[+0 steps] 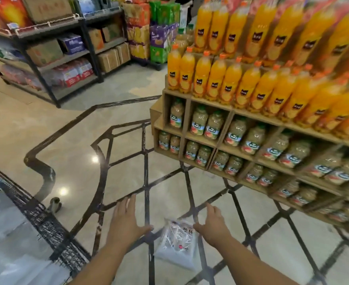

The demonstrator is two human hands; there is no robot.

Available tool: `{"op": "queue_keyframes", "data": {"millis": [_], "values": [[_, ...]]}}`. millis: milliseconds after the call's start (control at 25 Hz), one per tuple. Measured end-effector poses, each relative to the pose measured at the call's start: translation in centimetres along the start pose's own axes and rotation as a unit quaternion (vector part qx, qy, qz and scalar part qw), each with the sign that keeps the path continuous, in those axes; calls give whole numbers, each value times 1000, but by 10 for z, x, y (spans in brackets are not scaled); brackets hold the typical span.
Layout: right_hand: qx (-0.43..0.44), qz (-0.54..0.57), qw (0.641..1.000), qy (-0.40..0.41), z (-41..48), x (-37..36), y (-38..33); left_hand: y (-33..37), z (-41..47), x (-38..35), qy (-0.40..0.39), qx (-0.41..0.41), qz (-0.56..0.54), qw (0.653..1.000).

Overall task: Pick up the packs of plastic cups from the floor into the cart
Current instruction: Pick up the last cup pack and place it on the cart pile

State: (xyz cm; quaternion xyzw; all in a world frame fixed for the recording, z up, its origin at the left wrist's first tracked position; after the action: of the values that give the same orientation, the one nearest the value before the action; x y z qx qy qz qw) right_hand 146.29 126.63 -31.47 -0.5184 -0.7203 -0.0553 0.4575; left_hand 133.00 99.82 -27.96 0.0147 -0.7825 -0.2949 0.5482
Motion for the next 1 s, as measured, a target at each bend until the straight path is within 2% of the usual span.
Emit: {"op": "queue_keyframes", "data": {"millis": [280,360,640,760,1000], "values": [[-49,21,997,-49,41,-18,60,29,53,-67,-93,-18,15,995],[-79,27,994,-64,45,-32,76,23,69,-88,-111,-20,16,994],[-186,8,980,-77,91,-88,127,-29,143,-184,-242,-1,30,970],[-181,-43,975,-118,155,-153,152,-80,189,-251,-269,7,52,962],[-192,-48,966,-169,317,-334,232,-213,267,-443,-299,60,54,951]]}}
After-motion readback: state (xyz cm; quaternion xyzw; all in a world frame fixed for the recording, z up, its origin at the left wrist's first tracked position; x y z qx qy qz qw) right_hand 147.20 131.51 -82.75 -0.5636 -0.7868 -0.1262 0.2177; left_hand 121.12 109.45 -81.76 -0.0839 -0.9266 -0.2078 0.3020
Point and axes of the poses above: each hand's wrist, its own z-axis towards the middle knuckle, its own x-axis out of the back of the hand, y = z × x, the point moved 6 cm from there along z, towards the middle knuckle, and after that the axes turned 8 degrees about -x, right-handed, at the moved point
